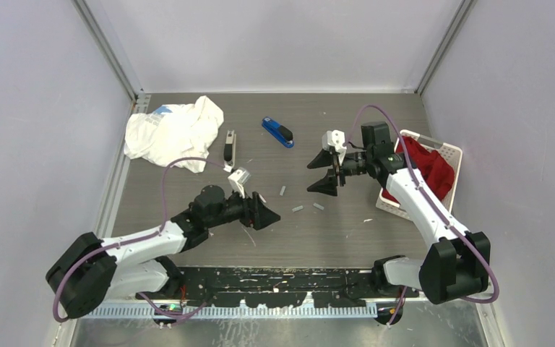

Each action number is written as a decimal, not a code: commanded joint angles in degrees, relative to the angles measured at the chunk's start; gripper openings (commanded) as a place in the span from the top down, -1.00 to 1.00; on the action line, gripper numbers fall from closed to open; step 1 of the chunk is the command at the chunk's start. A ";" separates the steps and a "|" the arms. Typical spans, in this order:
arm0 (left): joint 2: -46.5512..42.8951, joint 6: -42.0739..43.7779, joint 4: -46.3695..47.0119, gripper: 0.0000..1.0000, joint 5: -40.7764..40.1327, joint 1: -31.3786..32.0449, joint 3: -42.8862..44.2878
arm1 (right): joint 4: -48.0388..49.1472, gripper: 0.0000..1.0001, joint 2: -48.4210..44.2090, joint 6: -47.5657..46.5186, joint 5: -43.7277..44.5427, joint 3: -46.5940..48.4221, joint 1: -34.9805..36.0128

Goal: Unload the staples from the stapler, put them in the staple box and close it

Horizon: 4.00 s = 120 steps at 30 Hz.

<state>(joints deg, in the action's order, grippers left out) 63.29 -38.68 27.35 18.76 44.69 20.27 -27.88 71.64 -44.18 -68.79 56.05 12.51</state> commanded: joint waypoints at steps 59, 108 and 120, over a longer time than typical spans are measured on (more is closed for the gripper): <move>39.81 14.48 -44.70 0.12 -23.80 2.91 49.10 | -3.59 -0.47 0.00 -3.06 8.77 3.79 -0.29; 49.45 13.76 -49.34 0.67 -29.14 3.66 56.72 | -3.33 -0.47 0.17 -1.91 7.56 3.70 -0.21; 31.41 13.10 -29.41 0.77 -24.41 3.55 39.40 | -0.24 -0.46 0.35 2.05 4.39 2.40 -0.25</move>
<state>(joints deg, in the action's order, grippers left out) 103.22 -25.08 -13.74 -8.36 48.01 63.79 -31.38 73.43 -44.47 -61.14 57.56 12.51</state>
